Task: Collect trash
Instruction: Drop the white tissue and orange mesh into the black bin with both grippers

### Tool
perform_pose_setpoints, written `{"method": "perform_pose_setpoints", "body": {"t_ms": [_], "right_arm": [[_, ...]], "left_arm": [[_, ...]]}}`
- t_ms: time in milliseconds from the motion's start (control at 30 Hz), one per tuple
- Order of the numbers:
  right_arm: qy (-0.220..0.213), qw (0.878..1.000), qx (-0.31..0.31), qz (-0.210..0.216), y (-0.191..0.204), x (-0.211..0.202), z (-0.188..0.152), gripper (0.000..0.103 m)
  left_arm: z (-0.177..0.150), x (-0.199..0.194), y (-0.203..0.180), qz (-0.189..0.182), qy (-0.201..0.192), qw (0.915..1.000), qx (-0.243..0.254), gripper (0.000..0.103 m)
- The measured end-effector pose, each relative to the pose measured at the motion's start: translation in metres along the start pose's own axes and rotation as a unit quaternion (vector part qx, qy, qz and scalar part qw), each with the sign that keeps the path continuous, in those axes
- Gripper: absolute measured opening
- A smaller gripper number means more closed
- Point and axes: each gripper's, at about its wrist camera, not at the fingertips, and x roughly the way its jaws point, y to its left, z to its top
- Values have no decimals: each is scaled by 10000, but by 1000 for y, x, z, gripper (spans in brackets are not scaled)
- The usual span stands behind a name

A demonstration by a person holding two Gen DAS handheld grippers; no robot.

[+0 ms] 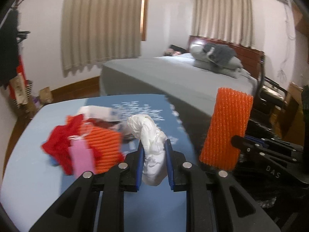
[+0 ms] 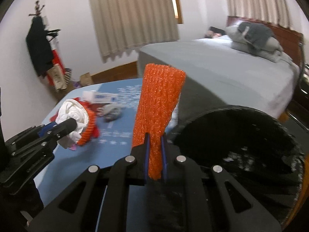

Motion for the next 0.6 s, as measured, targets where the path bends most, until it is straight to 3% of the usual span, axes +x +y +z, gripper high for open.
{"method": "perform_pose_setpoints", "body": {"t_ms": [300,600], "right_arm": [[12,9959,508,-748,-73,-20,-23,11],[-85,9882,923,-1221,-121,-38,-35,14]], "left_arm": [[19,22,-65,-717,44,9970,273,21],[21,50,-124,-1227,181,9909,530,21]]}}
